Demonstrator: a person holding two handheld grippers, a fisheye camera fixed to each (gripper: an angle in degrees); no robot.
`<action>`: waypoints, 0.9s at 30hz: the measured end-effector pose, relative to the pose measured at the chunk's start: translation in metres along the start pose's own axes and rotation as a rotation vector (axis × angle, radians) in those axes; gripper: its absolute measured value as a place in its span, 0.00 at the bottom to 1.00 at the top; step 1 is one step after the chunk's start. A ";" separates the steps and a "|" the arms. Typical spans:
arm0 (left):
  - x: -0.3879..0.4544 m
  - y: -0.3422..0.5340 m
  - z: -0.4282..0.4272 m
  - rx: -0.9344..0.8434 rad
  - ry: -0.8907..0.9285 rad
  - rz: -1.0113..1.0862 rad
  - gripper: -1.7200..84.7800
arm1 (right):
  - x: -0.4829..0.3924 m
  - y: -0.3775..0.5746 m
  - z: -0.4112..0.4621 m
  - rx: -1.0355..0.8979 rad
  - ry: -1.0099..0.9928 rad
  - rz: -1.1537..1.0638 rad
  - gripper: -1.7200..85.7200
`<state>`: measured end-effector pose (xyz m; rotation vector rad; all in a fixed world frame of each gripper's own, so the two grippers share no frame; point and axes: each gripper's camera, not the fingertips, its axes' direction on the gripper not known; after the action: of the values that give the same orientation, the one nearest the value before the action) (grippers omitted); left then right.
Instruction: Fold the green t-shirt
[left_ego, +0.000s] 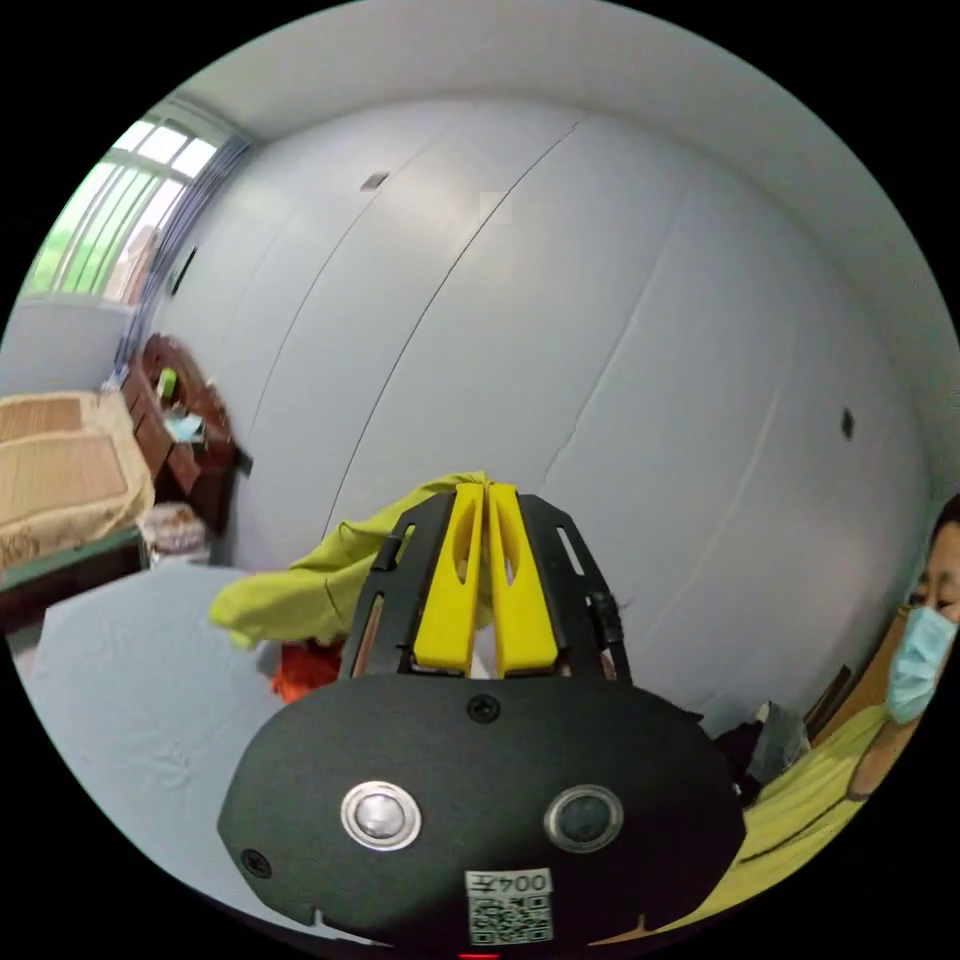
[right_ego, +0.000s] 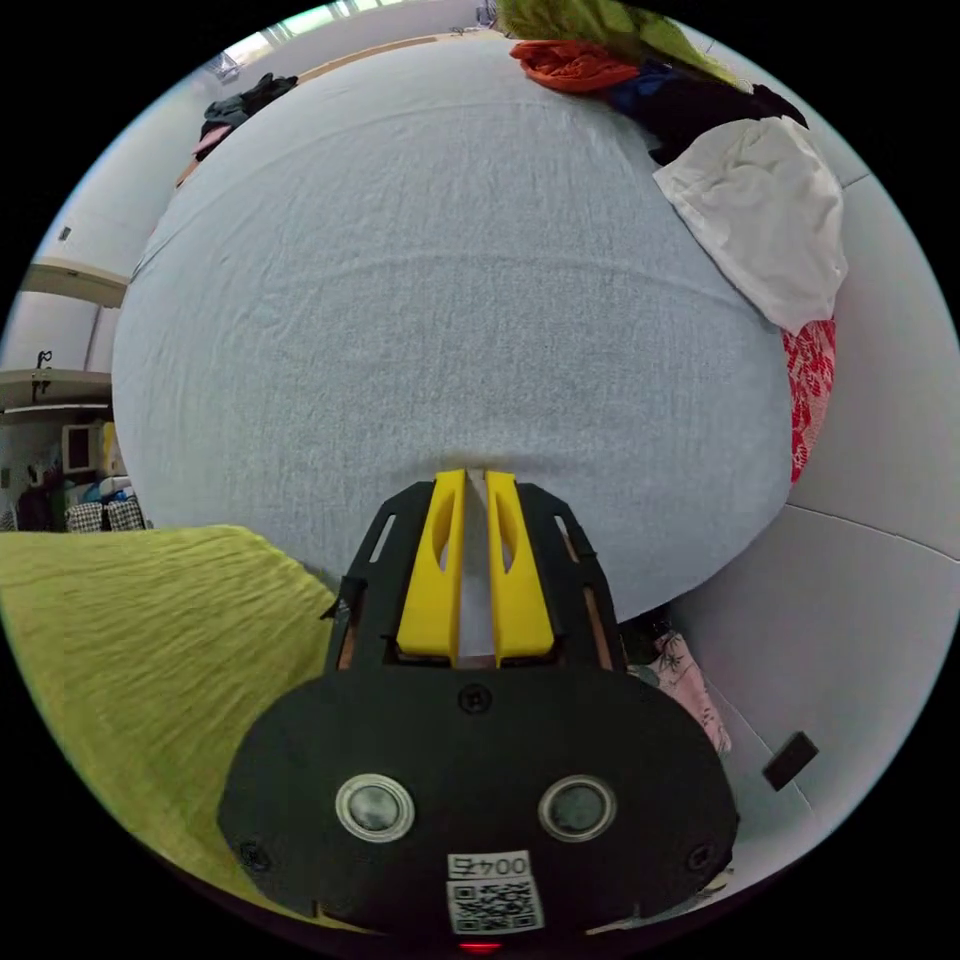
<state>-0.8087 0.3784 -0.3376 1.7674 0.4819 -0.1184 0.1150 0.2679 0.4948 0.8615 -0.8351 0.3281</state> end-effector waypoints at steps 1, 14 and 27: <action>0.022 -0.018 -0.035 0.019 0.030 0.047 0.03 | 0.000 0.001 0.001 0.002 0.001 0.009 0.06; 0.054 0.139 -0.165 -0.471 -0.003 0.049 0.05 | -0.009 0.023 0.018 -0.020 -0.093 0.139 0.09; -0.016 0.455 -0.183 -0.533 -0.144 -0.414 0.21 | -0.050 0.027 0.044 -0.063 -0.009 0.162 0.10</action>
<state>-0.6815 0.4688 0.1273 1.1145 0.6965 -0.3703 0.0451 0.2537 0.4874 0.7389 -0.9217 0.4375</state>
